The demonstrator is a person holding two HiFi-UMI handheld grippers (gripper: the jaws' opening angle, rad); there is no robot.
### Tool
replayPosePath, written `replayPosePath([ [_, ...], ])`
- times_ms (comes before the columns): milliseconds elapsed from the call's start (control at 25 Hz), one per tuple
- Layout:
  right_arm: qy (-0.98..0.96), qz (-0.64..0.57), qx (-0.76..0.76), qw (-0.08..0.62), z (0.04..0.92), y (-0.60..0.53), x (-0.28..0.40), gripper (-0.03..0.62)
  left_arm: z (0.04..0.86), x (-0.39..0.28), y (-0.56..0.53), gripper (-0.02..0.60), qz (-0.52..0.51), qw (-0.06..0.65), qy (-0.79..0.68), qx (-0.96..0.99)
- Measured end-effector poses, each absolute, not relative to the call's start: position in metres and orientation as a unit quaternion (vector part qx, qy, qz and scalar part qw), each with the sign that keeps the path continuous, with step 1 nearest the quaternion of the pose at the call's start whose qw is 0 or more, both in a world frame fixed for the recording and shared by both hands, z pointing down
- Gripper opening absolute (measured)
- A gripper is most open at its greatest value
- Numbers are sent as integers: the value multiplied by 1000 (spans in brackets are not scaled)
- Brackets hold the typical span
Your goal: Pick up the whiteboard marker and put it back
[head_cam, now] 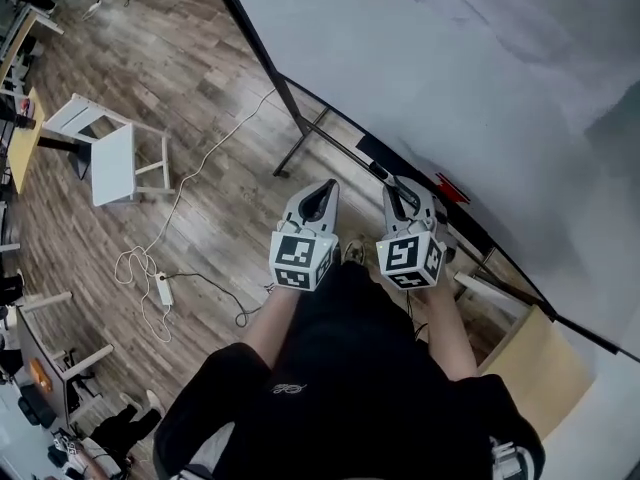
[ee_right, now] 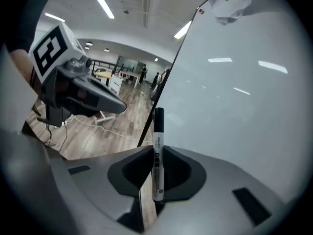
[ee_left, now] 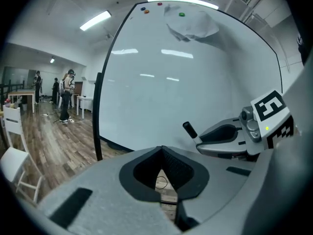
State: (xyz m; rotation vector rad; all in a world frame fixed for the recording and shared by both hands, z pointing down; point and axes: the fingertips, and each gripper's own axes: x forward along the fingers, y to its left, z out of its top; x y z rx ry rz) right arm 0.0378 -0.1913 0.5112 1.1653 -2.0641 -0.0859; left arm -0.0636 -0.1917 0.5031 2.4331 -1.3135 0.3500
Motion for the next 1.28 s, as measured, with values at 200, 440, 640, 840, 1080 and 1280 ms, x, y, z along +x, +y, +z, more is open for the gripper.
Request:
replayPosePath([
  [200,-771,-36,431,467,550,-210,34,49,531,-82,-214,6,123,215,-462,851],
  [440,-741,-16,407,533,590,-232,22,49,559,-102,-228,6,155,216,-443,856],
  [640,-720,-27,373,584,620,-246,14,49,572,-114,-238,6,159,229,-436,855],
  [840,-703,-1,372,606,639,-260,17,49,586,-129,-249,6,166,236,-434,853],
  [1080,-692,26,371,619,657,-264,21,49,598,-136,-256,6,168,249,-433,850],
  [1280,-686,28,364,629,660,-262,21,51,597,-132,-256,6,173,244,-420,857],
])
